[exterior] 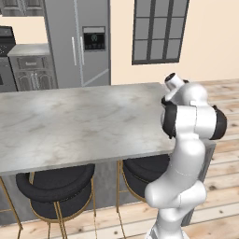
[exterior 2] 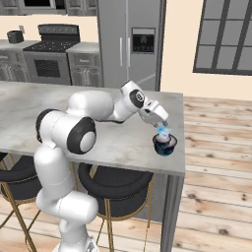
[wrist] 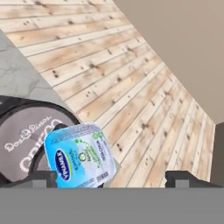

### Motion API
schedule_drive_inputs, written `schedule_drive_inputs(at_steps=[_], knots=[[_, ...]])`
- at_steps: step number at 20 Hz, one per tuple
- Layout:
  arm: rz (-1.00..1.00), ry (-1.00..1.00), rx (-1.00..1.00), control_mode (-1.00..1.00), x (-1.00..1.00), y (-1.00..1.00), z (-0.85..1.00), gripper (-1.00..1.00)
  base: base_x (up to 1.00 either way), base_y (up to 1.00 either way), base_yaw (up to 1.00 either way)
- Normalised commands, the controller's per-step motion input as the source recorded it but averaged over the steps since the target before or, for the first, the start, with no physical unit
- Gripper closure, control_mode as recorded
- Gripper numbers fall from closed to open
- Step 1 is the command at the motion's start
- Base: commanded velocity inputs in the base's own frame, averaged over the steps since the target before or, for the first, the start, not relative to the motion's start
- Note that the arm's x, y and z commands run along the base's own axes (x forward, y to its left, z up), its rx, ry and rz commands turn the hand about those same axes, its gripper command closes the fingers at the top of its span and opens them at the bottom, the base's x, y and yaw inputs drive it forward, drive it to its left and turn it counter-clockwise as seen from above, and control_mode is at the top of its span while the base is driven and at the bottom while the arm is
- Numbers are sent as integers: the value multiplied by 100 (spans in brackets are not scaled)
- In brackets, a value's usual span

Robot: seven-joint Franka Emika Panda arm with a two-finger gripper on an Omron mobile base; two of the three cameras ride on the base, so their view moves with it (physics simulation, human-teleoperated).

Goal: Stack the yogurt containers by placing the smaller containers on top of the larger containers.

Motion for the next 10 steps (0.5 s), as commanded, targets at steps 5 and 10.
schedule_drive_inputs(at_steps=[5,10], knots=[[12,-1,0,-100,-53,65,28,-100,0,0,0],[22,0,3,-100,-75,98,16,-100,0,0,0]])
